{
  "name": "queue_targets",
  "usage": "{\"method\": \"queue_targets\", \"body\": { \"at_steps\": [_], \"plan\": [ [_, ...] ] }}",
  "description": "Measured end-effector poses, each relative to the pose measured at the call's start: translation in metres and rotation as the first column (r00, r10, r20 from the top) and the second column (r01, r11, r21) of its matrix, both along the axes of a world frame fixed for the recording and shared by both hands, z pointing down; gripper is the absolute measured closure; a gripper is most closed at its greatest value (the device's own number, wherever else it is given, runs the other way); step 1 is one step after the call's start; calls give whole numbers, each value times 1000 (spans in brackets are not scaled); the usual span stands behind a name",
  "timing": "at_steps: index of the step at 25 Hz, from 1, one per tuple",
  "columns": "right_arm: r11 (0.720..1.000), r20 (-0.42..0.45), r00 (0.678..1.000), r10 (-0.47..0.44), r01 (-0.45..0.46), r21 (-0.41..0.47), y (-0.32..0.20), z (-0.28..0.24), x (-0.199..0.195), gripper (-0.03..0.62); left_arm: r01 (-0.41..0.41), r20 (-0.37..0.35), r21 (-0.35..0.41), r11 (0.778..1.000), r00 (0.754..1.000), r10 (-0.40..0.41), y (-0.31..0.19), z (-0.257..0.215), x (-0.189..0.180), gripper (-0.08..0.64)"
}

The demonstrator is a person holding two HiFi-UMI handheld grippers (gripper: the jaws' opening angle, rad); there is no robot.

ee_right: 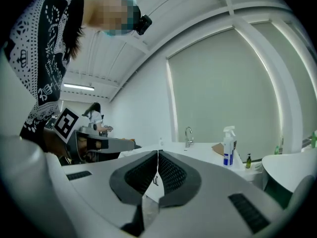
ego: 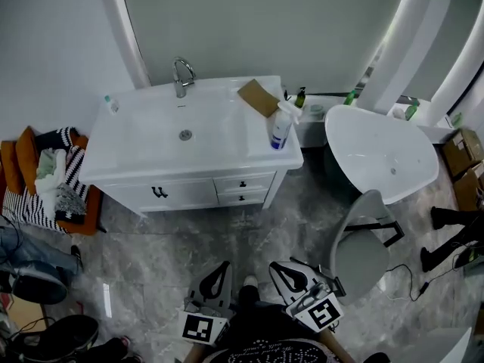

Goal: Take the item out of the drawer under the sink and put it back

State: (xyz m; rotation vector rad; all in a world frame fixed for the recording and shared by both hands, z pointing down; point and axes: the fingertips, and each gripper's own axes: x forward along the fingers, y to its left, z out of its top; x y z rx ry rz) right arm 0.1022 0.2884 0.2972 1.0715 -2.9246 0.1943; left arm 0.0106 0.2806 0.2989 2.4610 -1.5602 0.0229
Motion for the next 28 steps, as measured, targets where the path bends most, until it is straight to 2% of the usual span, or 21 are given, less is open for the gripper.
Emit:
{"method": "queue_targets", "body": {
  "at_steps": [6, 15, 24, 28],
  "plan": [
    [999, -17, 1000, -4, 3, -43, -3, 13, 11, 572, 49, 24, 1, 999, 998, -49, -6, 2, -7, 555],
    [996, -34, 999, 32, -34, -77, -15, 25, 12, 572, 35, 22, 4, 999, 999, -35, -23, 6, -12, 555],
    [990, -43, 996, 73, -78, -118, -74, 28, -19, 572, -2, 10, -37, 999, 1000, 2, -83, 13, -40, 555],
    [990, -31, 996, 86, -89, -110, -111, 14, -43, 572, -25, 39, -73, 997, 999, 28, -116, 15, -63, 555]
  ]
}}
